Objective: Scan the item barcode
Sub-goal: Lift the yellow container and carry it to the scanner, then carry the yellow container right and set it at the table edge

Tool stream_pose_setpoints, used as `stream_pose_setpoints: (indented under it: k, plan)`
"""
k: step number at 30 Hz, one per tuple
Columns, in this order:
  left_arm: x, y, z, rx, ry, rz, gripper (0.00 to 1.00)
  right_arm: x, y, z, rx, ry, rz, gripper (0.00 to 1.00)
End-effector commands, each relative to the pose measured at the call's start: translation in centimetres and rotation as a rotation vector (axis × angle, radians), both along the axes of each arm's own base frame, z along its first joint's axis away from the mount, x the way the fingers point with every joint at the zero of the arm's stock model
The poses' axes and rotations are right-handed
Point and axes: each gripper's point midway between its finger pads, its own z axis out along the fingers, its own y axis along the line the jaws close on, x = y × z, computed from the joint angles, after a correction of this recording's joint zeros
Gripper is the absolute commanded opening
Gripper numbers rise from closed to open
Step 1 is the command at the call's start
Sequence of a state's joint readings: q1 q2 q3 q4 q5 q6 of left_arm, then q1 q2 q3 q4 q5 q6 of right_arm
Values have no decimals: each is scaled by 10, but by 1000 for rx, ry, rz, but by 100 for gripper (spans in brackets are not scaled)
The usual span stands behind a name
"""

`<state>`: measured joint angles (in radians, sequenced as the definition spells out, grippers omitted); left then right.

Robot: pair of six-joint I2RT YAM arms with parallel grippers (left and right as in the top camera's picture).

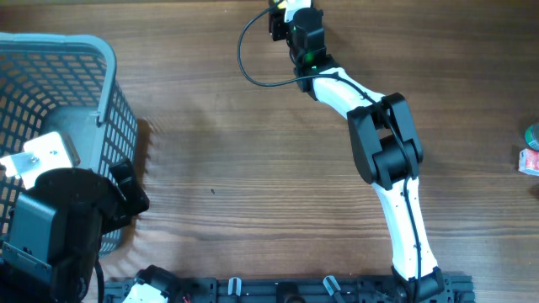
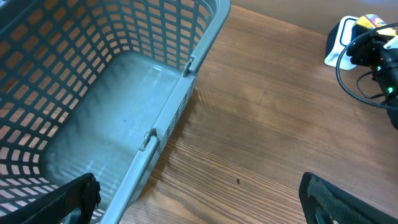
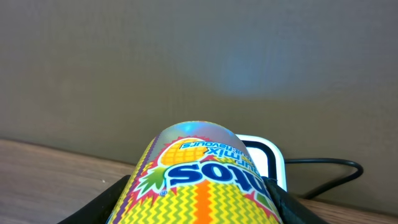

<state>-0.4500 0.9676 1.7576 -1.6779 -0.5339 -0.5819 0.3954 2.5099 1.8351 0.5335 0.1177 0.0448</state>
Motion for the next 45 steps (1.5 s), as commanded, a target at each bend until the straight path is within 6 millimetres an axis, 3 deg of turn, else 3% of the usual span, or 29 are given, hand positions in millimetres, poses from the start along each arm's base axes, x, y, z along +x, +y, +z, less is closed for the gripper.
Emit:
stream_pose_setpoints:
  k: [1, 7, 13, 16, 19, 21, 24, 28, 30, 35, 39, 45]
  plan:
    - [0, 4, 3, 12, -17, 15, 100, 2, -7, 37, -26, -60, -21, 60]
    - [0, 4, 3, 12, -17, 15, 100, -5, -10, 74, -61, -71, -18, 60]
    - [1, 6, 4, 25, -24, 27, 100, -25, -22, 106, -254, -8, 4, 60]
    - [1, 8, 5, 30, -28, 33, 100, -39, -41, 138, -350, -5, -42, 59]
    - [2, 9, 7, 35, -37, 39, 100, -55, -78, 174, -459, 8, -152, 61]
    - [2, 11, 8, 45, -41, 48, 100, -66, -110, 183, -517, 61, -233, 62]
    - [2, 14, 9, 59, -48, 61, 100, -86, -162, 174, -561, 214, -315, 60]
    - [2, 17, 11, 72, -54, 72, 100, -116, -223, 136, -537, 462, -395, 43]
    - [2, 17, 11, 72, -54, 72, 100, -131, -251, 117, -518, 575, -438, 43]
    - [2, 17, 11, 71, -53, 72, 100, -161, -299, 85, -432, 775, -419, 42]
    - [1, 17, 9, 74, -45, 71, 100, -172, -328, 77, -381, 832, -438, 43]
    - [0, 17, 8, 76, -39, 69, 100, -184, -378, 75, -345, 865, -528, 57]
